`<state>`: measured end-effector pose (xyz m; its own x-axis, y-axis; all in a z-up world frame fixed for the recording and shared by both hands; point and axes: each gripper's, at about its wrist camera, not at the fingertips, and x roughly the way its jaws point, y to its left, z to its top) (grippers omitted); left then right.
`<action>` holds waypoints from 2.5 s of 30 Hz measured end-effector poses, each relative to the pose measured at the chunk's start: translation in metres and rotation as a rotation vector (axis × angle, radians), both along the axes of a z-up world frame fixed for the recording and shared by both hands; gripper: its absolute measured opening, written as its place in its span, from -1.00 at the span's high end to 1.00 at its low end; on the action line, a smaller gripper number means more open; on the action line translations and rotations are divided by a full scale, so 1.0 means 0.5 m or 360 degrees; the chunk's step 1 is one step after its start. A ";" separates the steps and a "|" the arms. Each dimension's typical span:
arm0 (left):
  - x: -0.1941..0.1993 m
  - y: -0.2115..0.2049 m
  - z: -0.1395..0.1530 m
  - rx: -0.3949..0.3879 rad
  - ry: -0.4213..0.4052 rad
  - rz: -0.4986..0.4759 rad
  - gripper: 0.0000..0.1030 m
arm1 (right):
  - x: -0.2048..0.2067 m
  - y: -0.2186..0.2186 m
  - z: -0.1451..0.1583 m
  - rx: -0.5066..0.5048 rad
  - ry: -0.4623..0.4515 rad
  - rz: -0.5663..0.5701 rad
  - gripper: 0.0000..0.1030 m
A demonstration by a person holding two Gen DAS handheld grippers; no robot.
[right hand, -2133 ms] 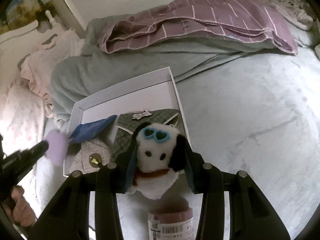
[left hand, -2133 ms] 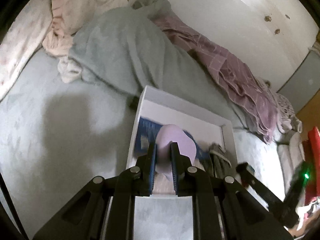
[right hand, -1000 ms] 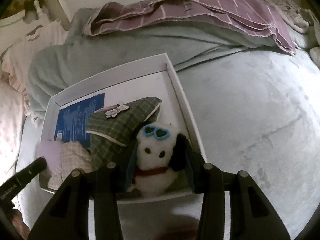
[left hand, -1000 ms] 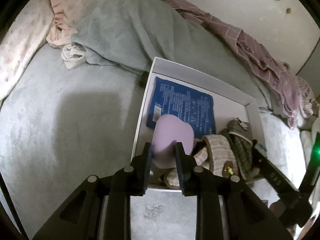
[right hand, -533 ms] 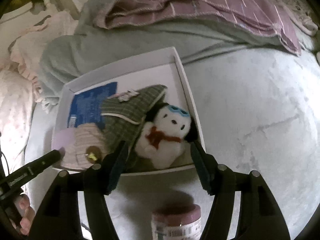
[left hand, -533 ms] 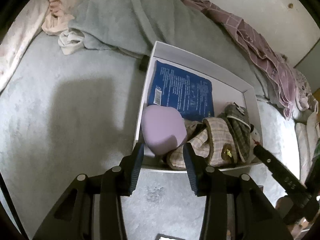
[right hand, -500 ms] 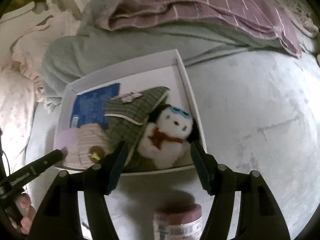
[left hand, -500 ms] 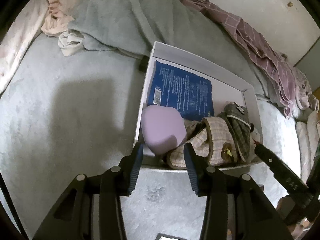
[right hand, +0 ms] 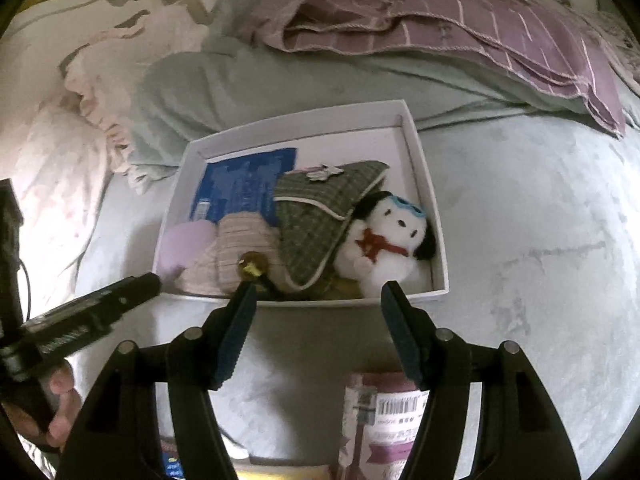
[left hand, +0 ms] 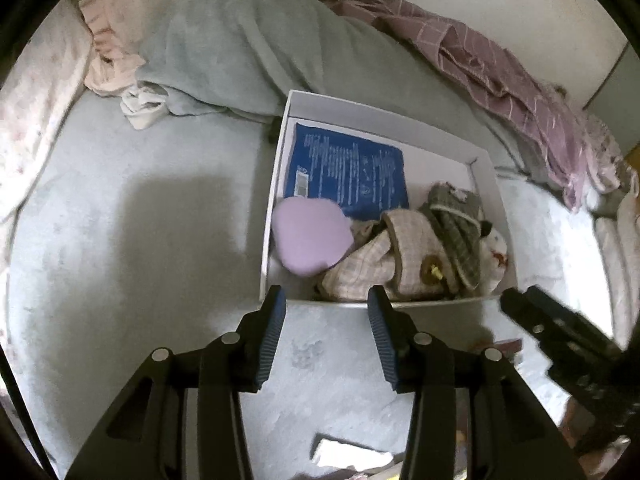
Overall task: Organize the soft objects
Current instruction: 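Withdraw both open tools from the tray, then lower the right tool to the small white packet and close on it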
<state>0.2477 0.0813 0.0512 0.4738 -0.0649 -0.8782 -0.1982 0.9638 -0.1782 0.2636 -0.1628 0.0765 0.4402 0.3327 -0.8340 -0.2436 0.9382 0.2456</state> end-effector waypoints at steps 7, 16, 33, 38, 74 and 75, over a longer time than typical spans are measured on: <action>-0.024 -0.011 -0.012 0.0105 0.0074 0.0007 0.18 | -0.029 -0.001 0.025 0.0054 -0.0022 0.0077 -0.28; -0.064 -0.010 -0.016 0.0033 0.0097 -0.0095 0.18 | -0.065 0.065 0.010 -0.0071 0.0005 0.0283 -0.28; -0.064 0.033 -0.061 -0.0081 0.0269 -0.0204 0.18 | -0.071 0.098 -0.010 -0.0037 0.0076 0.0366 -0.28; -0.067 0.026 -0.052 -0.0042 0.0249 -0.0200 0.18 | -0.078 0.090 -0.002 -0.0013 0.0056 0.0342 -0.28; -0.175 0.158 -0.050 -0.0055 0.0239 -0.0435 0.18 | -0.296 0.111 -0.032 -0.0150 -0.0046 0.0486 -0.21; -0.178 0.165 -0.048 -0.0061 0.0230 -0.0424 0.18 | -0.305 0.115 -0.029 -0.0143 -0.0063 0.0508 -0.17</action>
<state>0.1587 0.1636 0.0271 0.3056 -0.2048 -0.9299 0.0348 0.9784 -0.2040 0.1109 -0.1054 0.0622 0.3582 0.3846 -0.8507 -0.5364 0.8306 0.1496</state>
